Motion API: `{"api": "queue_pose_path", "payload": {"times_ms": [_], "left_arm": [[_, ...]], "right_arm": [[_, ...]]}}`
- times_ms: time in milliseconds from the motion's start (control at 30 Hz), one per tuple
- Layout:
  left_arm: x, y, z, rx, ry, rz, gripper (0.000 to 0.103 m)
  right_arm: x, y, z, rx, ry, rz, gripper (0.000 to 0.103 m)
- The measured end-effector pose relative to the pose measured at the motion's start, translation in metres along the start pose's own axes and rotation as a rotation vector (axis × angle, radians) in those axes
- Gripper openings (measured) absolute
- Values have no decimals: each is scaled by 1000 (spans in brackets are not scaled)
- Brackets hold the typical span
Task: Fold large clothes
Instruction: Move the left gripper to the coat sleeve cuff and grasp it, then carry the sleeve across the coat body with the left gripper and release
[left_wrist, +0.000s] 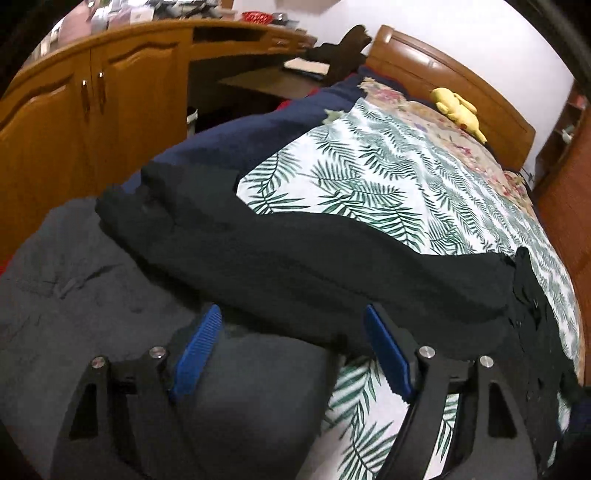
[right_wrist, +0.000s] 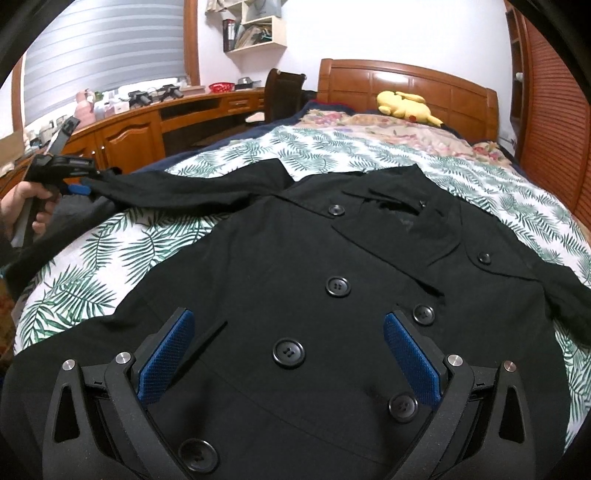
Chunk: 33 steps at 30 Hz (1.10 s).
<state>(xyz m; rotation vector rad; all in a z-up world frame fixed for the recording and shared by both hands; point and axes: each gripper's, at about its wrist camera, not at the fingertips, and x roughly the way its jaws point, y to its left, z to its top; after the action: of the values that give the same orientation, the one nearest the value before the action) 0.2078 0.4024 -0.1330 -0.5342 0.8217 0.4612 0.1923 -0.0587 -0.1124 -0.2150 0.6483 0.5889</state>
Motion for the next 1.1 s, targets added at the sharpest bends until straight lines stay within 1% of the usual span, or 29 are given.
{"api": "queue_pose_path", "payload": {"times_ms": [100, 133, 167, 200, 267, 300, 333, 367, 433, 500, 600, 667, 767, 800, 867, 967, 1100], "left_arm": [[10, 4, 5, -20, 19, -15, 79], [13, 4, 7, -23, 21, -15, 78], [16, 5, 9, -24, 21, -14, 68], [19, 5, 11, -24, 24, -5, 62], [24, 5, 17, -15, 28, 20, 37], [24, 3, 18, 0, 24, 44, 27], [24, -2, 20, 43, 15, 76, 16], [23, -5, 21, 74, 7, 90, 10], [16, -16, 22, 117, -11, 115, 3], [3, -28, 26, 146, -44, 110, 0], [-21, -53, 27, 202, -97, 98, 0], [-43, -79, 25, 247, -134, 70, 0], [-72, -121, 18, 324, -165, 26, 0], [-83, -142, 13, 362, -178, 2, 0], [-99, -171, 5, 410, -194, -35, 0], [-125, -221, -14, 495, -213, -115, 0], [-150, -272, -41, 584, -212, -201, 0]], "right_arm": [[-1, 1, -1, -8, -1, -3, 103], [-1, 1, -1, -9, -2, -4, 103], [-1, 2, -1, -11, -2, -6, 103], [-1, 2, -1, -12, -2, -6, 103], [0, 2, -1, -13, -1, -5, 103], [0, 2, -1, -12, -1, -6, 103], [0, 2, -1, -10, -1, -4, 103], [0, 2, -1, -9, 1, -3, 103], [2, 2, -2, -4, 8, 1, 103], [2, 0, -2, 6, 7, 9, 103], [-2, -3, -2, 9, 2, 3, 103], [-7, -7, -2, 8, -6, -7, 103], [-17, -14, -1, 10, -15, -29, 103], [-20, -17, -1, 12, -20, -33, 103], [-29, -25, 0, 21, -30, -44, 103], [-44, -37, 0, 33, -49, -61, 103], [-62, -55, -4, 58, -58, -90, 103]]}}
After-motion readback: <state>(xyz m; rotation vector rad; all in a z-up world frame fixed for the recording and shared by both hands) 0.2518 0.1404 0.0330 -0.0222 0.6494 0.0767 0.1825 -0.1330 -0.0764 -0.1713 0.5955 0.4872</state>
